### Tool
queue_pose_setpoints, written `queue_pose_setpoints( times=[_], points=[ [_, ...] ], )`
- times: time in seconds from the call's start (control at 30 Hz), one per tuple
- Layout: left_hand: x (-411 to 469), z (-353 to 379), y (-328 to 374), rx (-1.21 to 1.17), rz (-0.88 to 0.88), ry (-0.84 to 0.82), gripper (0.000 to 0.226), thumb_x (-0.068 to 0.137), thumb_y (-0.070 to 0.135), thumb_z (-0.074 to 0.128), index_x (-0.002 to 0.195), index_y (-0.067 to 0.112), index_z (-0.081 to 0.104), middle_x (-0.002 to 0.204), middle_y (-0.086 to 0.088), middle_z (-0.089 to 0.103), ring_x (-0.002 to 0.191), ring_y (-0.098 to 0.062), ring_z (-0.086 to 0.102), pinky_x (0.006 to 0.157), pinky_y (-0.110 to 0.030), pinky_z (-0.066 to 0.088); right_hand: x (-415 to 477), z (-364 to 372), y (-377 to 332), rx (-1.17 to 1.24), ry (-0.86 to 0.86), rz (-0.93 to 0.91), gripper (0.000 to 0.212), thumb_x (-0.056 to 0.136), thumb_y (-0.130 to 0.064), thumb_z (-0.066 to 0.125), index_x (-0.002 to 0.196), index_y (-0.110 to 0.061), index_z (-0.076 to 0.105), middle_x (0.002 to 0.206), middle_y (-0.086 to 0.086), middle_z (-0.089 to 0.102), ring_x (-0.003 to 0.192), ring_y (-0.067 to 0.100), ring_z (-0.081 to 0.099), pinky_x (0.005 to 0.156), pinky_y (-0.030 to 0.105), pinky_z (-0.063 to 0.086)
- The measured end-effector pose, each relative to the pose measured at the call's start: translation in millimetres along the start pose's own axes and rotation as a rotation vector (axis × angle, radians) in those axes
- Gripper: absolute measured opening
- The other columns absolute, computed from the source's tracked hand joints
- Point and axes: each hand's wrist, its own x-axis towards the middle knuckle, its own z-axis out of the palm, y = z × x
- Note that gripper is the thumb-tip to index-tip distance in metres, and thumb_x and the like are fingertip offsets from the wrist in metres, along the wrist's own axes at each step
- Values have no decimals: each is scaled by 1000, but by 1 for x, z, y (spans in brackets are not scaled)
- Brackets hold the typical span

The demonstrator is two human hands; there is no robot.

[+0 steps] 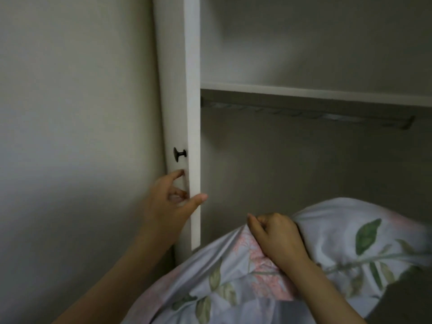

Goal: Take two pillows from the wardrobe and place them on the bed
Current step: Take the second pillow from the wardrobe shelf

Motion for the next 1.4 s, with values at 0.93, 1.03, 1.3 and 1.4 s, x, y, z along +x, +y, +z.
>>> queue_pose_setpoints(
  times=[0.93, 1.03, 1.3, 1.4],
  points=[
    [115, 182, -7, 53, 339, -522, 100, 81, 46, 62, 146, 30, -11, 143, -3, -47, 132, -37, -39, 113, -49, -3, 32, -29, 49, -326, 332, 504, 53, 87, -43, 44, 42, -19, 28, 44, 9, 54, 45, 25, 51, 50, 28, 29],
    [123, 189, -10, 72, 357, -546, 97, 81, 45, 62, 148, 26, -6, 144, -7, -45, 131, -38, -39, 110, -47, -9, 35, -23, 43, -340, 348, 535, 53, 87, -42, 44, 41, -22, 24, 45, 11, 55, 47, 29, 52, 50, 29, 30],
    [135, 192, -19, 122, 387, -613, 93, 85, 45, 56, 148, 18, -7, 145, -7, -44, 130, -37, -41, 111, -48, -9, 30, -19, 24, -362, 341, 617, 55, 89, -41, 45, 41, -23, 25, 39, -8, 31, 41, 16, 38, 50, 28, 31],
    [136, 192, -19, 121, 389, -626, 92, 85, 45, 56, 148, 15, -5, 145, -7, -43, 131, -38, -40, 111, -45, -11, 24, -21, 16, -375, 332, 648, 57, 93, -37, 49, 42, -22, 27, 39, -9, 31, 42, 16, 38, 51, 27, 29]
  ],
)
